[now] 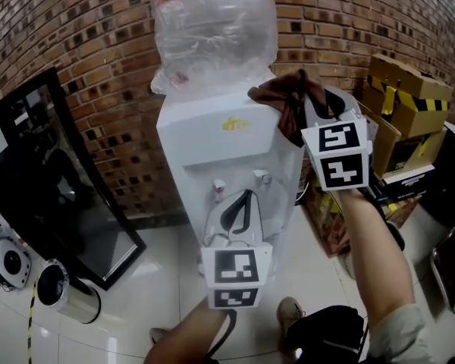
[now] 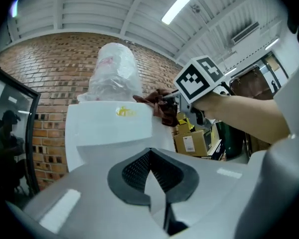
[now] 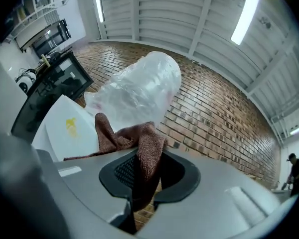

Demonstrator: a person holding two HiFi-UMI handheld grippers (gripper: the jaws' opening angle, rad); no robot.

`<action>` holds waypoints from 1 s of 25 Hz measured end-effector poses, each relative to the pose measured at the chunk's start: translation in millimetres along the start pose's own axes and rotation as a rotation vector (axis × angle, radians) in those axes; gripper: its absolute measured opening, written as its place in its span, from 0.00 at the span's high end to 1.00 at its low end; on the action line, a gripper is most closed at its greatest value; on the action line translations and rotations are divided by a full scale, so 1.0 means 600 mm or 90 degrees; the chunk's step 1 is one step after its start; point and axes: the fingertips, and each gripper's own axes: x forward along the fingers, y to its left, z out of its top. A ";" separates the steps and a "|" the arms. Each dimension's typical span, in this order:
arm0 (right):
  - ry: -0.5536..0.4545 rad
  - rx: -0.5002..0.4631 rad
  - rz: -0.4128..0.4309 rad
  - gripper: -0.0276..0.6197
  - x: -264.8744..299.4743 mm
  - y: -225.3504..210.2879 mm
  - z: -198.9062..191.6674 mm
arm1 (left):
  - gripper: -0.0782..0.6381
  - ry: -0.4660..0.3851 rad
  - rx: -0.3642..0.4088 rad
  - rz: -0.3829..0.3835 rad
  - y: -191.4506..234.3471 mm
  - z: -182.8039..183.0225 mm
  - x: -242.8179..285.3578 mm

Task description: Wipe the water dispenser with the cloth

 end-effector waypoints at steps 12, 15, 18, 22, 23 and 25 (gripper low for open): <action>-0.197 -0.052 0.131 0.84 -0.112 0.278 0.145 | 0.89 -0.060 -0.038 0.236 0.248 -0.007 -0.161; -0.187 -0.097 0.175 0.83 -0.107 0.378 0.152 | 0.89 -0.071 -0.048 0.290 0.307 -0.003 -0.213; -0.185 -0.111 0.180 0.84 -0.086 0.431 0.146 | 0.89 -0.045 -0.056 0.300 0.324 -0.023 -0.235; -0.166 -0.112 0.157 0.84 -0.069 0.425 0.118 | 0.89 -0.031 -0.065 0.291 0.310 -0.040 -0.229; -0.160 -0.109 0.147 0.84 -0.065 0.412 0.109 | 0.89 -0.029 -0.054 0.281 0.298 -0.040 -0.219; -0.147 -0.102 0.125 0.84 -0.058 0.378 0.085 | 0.89 -0.017 -0.029 0.256 0.265 -0.049 -0.196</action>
